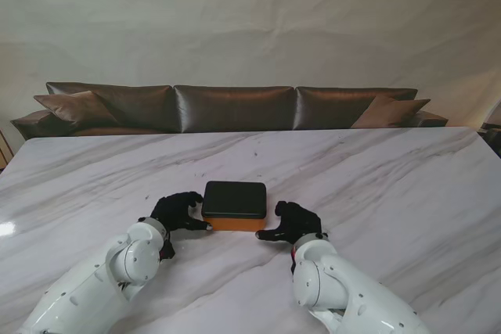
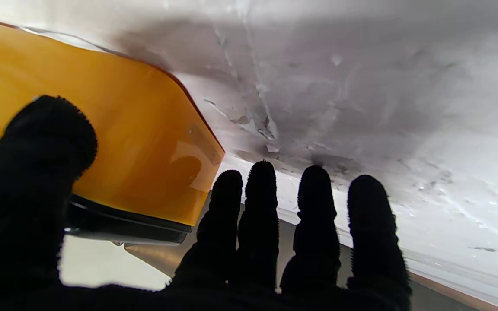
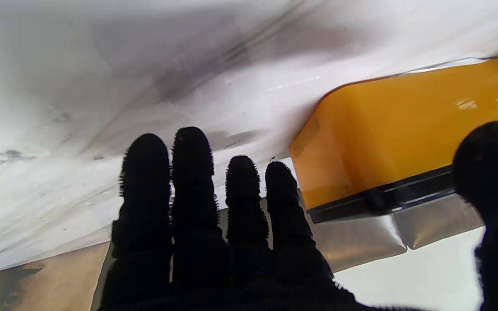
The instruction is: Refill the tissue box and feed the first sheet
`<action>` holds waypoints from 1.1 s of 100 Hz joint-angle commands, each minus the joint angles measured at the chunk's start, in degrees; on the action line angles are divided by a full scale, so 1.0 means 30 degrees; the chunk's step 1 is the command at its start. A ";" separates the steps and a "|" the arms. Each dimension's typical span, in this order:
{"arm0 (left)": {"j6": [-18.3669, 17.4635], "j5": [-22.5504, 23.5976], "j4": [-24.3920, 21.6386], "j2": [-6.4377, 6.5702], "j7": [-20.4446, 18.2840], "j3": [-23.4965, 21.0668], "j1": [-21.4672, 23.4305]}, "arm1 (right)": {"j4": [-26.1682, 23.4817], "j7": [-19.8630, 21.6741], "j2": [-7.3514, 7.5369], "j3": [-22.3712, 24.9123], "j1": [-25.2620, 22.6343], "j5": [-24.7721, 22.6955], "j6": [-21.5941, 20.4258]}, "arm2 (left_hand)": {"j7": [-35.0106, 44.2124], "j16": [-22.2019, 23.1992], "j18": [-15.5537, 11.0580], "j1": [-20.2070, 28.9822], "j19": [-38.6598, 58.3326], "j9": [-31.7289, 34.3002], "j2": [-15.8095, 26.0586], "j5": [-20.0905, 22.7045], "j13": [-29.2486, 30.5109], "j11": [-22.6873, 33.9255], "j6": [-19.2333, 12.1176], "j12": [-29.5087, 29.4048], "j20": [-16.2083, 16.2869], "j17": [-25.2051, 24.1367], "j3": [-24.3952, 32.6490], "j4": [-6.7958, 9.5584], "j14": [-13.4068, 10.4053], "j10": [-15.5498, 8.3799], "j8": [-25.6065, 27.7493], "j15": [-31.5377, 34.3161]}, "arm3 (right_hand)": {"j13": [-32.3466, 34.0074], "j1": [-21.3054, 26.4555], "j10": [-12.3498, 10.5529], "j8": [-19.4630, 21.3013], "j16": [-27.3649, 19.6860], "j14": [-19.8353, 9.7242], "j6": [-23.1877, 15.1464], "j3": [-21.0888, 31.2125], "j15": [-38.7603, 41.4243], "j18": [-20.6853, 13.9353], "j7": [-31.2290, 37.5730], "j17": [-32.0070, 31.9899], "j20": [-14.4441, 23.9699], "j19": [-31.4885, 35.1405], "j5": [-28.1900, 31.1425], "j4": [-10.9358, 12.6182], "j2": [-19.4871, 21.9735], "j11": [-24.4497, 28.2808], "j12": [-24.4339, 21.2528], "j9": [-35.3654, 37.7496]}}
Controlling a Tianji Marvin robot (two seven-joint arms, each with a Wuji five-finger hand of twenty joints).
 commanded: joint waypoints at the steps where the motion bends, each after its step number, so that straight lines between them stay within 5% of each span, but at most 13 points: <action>1: -0.0053 -0.0130 0.0692 -0.0260 -0.0622 0.0293 0.0086 | 0.0283 0.0177 -0.0180 -0.0153 0.0116 0.0112 0.0084 | 0.0245 -0.2792 0.0217 -0.0899 -0.1567 -0.0321 0.0177 0.0140 0.0443 0.0504 0.0533 -0.0200 0.0371 0.0088 -0.0457 -0.0432 0.1155 0.0152 -0.0289 -0.4124 | 0.0196 -0.0036 0.0074 0.0060 0.0256 -0.0303 0.0155 0.0206 0.0630 -0.0666 0.0291 0.0038 0.0372 0.0297 0.0197 0.0538 -0.0556 0.0255 0.0261 0.0357; 51: -0.1040 -0.1401 0.2239 -0.0763 0.0033 0.1416 -0.0786 | 0.1171 -0.1184 -0.1125 -0.1367 0.1079 0.1601 0.0367 | 0.0849 -0.2686 0.0149 0.0310 -0.0787 0.1545 0.0907 0.1687 0.1538 0.0700 -0.0099 -0.0246 0.0450 0.0967 -0.1051 -0.0003 0.1321 0.0026 -0.0200 -0.3618 | 0.0779 0.2008 -0.0318 0.0317 0.0356 -0.0369 -0.0435 -0.0499 0.1114 -0.0651 0.1126 0.0399 0.0412 0.0892 0.1202 0.0896 -0.0733 0.0817 0.0735 0.1567; 97: -0.2199 -0.1563 0.1862 -0.1398 0.2374 0.1712 -0.0772 | 0.0656 -0.3075 -0.1893 -0.0969 0.0550 0.2569 0.0638 | 0.3173 -0.2541 0.0048 0.2617 0.0482 0.6943 0.4440 0.6572 0.4162 0.1736 -0.2820 0.0070 0.0171 0.2317 -0.2143 0.0954 0.0531 -0.1169 0.0776 -0.2054 | 0.2998 0.5414 -0.1386 0.1214 0.0473 -0.0543 -0.2628 -0.2208 0.1982 -0.0720 0.3318 0.1463 0.0367 0.2032 0.4215 0.0233 -0.1150 0.1640 0.1385 0.5027; 110: -0.2269 -0.1415 0.0778 -0.1246 0.2229 0.1138 -0.0283 | 0.0602 -0.3713 -0.2089 -0.0774 0.0407 0.2621 0.0783 | 0.3792 -0.2476 -0.0080 0.3405 0.0819 0.8170 0.5101 0.7910 0.4903 0.2187 -0.3499 0.0456 0.0158 0.2676 -0.3165 0.0566 0.0350 -0.1189 0.0561 -0.1624 | 0.3977 0.5665 -0.1588 0.1383 0.0566 -0.0481 -0.3528 -0.2302 0.2384 -0.0638 0.3741 0.1971 0.0349 0.2416 0.5930 0.0217 -0.1200 0.1879 0.1549 0.6405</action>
